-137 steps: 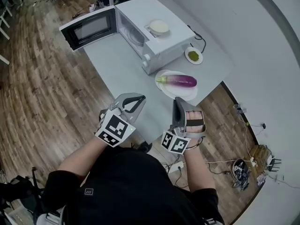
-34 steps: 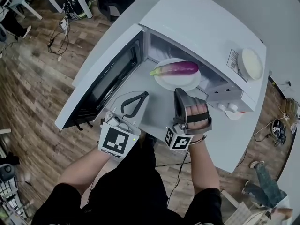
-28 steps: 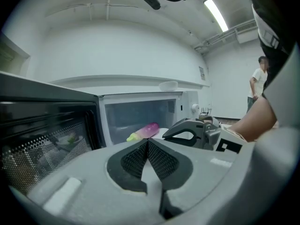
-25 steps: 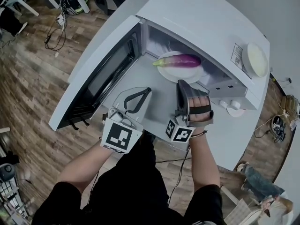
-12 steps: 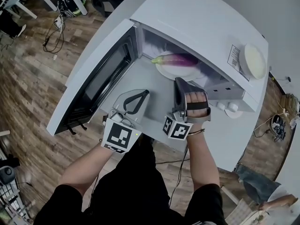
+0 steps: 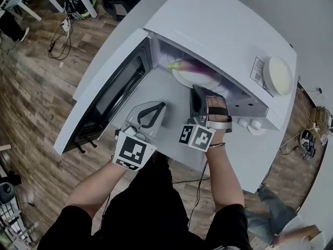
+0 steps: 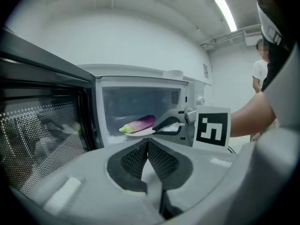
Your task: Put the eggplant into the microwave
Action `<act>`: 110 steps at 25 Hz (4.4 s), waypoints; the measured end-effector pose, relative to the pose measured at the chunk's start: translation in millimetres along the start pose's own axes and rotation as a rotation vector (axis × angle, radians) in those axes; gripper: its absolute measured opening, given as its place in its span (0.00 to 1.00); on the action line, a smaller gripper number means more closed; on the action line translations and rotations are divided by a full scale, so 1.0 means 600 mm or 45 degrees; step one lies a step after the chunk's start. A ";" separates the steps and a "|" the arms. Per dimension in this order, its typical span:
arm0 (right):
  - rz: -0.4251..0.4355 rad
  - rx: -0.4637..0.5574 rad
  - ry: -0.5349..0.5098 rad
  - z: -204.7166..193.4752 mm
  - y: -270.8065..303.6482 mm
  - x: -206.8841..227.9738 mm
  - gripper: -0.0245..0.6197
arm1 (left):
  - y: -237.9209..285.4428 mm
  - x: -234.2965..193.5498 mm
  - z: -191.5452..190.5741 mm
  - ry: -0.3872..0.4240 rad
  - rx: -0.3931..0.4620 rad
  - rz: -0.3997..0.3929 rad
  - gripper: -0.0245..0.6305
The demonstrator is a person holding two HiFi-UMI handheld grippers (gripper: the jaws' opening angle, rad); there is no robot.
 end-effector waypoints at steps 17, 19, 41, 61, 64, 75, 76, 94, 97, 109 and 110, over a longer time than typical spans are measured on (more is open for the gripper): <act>0.263 0.021 0.266 0.031 0.015 0.004 0.13 | -0.010 -0.014 0.007 -0.031 -0.011 -0.006 0.05; 0.273 -0.008 0.329 0.030 0.025 0.012 0.13 | -0.010 -0.015 0.006 -0.033 -0.013 -0.009 0.05; 0.353 0.002 0.700 0.025 0.046 0.072 0.19 | -0.039 -0.017 0.012 -0.073 -0.028 -0.046 0.05; 0.696 0.218 1.010 0.078 -0.317 0.076 0.15 | -0.267 0.027 0.071 -0.218 0.102 -0.110 0.05; 0.673 0.256 0.995 0.079 -0.361 0.082 0.11 | -0.298 0.028 0.078 -0.252 0.119 -0.112 0.05; 0.859 0.586 1.258 0.010 -0.516 0.148 0.08 | -0.365 0.132 0.144 -0.254 0.160 -0.090 0.05; 0.880 0.610 1.282 -0.001 -0.529 0.153 0.07 | -0.371 0.146 0.154 -0.251 0.172 -0.089 0.05; 0.806 0.815 1.295 -0.080 -0.657 0.222 0.06 | -0.409 0.265 0.228 -0.193 0.236 -0.086 0.05; 0.817 0.814 1.307 -0.083 -0.655 0.216 0.06 | -0.408 0.266 0.233 -0.183 0.240 -0.088 0.05; 0.855 0.800 1.345 -0.080 -0.652 0.201 0.06 | -0.415 0.268 0.221 -0.204 0.212 -0.086 0.05; 0.858 0.800 1.347 -0.080 -0.650 0.201 0.06 | -0.414 0.267 0.221 -0.205 0.210 -0.085 0.05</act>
Point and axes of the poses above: the fingertips, and each gripper's own axes: y forward along the fingers, x to its right, z out of its top, the point moved 2 cm from there along -y, backward along the fingers, and after that the axes turned 15 degrees about -x, right-handed, at the moved point
